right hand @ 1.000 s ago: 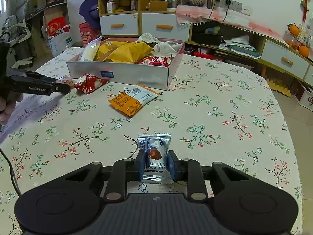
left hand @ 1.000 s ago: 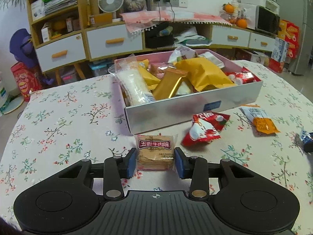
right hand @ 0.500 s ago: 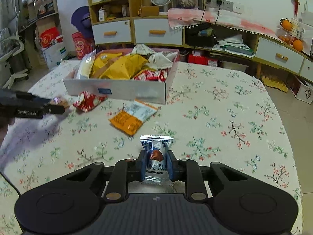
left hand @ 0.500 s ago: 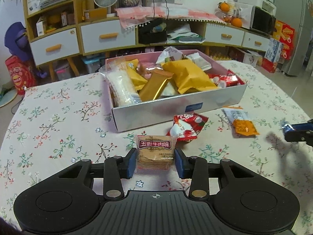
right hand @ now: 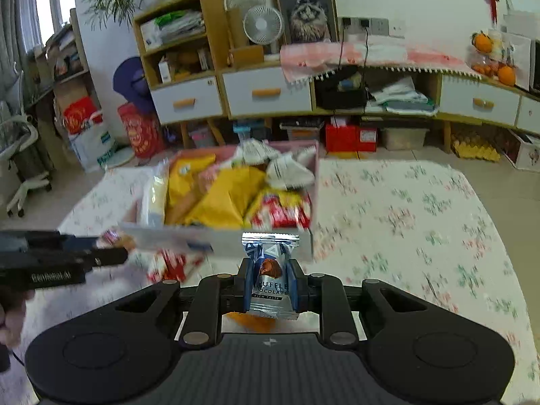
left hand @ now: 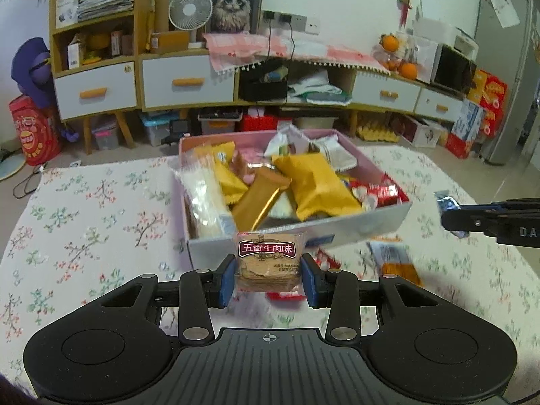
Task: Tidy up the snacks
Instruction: 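Carry the cake and truffle packet into the box and open both grippers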
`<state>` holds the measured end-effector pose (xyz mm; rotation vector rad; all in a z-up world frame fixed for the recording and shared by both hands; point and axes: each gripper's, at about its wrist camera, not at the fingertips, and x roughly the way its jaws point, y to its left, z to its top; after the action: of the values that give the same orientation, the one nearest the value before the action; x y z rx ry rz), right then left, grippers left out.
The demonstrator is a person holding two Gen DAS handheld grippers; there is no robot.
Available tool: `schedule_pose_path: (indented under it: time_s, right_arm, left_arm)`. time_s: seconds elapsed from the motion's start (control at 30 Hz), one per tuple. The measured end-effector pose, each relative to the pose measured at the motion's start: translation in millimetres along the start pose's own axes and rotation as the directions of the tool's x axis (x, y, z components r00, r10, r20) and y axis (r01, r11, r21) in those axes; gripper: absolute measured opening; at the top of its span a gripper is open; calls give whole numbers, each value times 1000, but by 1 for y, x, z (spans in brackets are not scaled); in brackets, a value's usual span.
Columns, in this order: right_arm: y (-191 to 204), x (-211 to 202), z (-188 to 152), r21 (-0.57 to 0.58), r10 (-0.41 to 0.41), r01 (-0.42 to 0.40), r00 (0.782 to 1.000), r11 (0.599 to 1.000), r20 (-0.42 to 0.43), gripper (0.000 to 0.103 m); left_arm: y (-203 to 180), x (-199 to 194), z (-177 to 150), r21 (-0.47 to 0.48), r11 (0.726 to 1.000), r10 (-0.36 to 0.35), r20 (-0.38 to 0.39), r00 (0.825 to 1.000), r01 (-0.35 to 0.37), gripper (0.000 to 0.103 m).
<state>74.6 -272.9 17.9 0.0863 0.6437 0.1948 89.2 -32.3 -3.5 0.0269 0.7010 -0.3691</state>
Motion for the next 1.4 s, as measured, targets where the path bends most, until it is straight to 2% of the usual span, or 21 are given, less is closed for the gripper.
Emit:
schedule_pose_path:
  time_s: [0.23, 0.43, 0.67, 0.8, 1.03, 1.17, 1.27, 1.3, 1.33, 1.4]
  right_arm:
    - [3, 27, 24, 104, 10, -12, 1000, 994, 23, 0]
    - [-11, 51, 34, 243, 33, -39, 999, 969, 28, 0]
    - [-19, 71, 42, 364, 74, -89, 996, 927, 55, 0]
    - [-17, 84, 39, 365, 66, -75, 997, 928, 38, 0]
    - [-18, 96, 37, 370, 70, -72, 997, 926, 19, 0]
    - [-18, 95, 37, 364, 76, -79, 997, 928, 22, 0]
    - [-20, 93, 39, 372, 90, -92, 996, 924, 22, 6]
    - [-20, 92, 40, 370, 92, -93, 996, 924, 22, 7]
    - [-19, 91, 40, 367, 93, -94, 995, 925, 21, 11]
    - [-17, 86, 42, 353, 91, -95, 995, 931, 27, 25]
  left_arm:
    - [1, 23, 29, -28, 999, -38, -11, 999, 38, 37]
    - [9, 63, 44, -67, 994, -97, -124, 988, 89, 37]
    - [19, 88, 50, -141, 984, -131, -179, 975, 106, 37]
    - [24, 98, 49, -176, 978, -147, -188, 971, 113, 37]
    - [17, 105, 47, -122, 989, -107, -185, 977, 85, 38]
    - [12, 104, 49, -91, 992, -102, -167, 981, 88, 43]
    - [11, 100, 50, -92, 990, -120, -159, 980, 106, 56]
    - [11, 98, 50, -90, 990, -123, -153, 980, 110, 64]
    - [10, 96, 50, -84, 990, -121, -151, 981, 110, 70]
    - [7, 92, 50, -71, 992, -116, -145, 983, 106, 74]
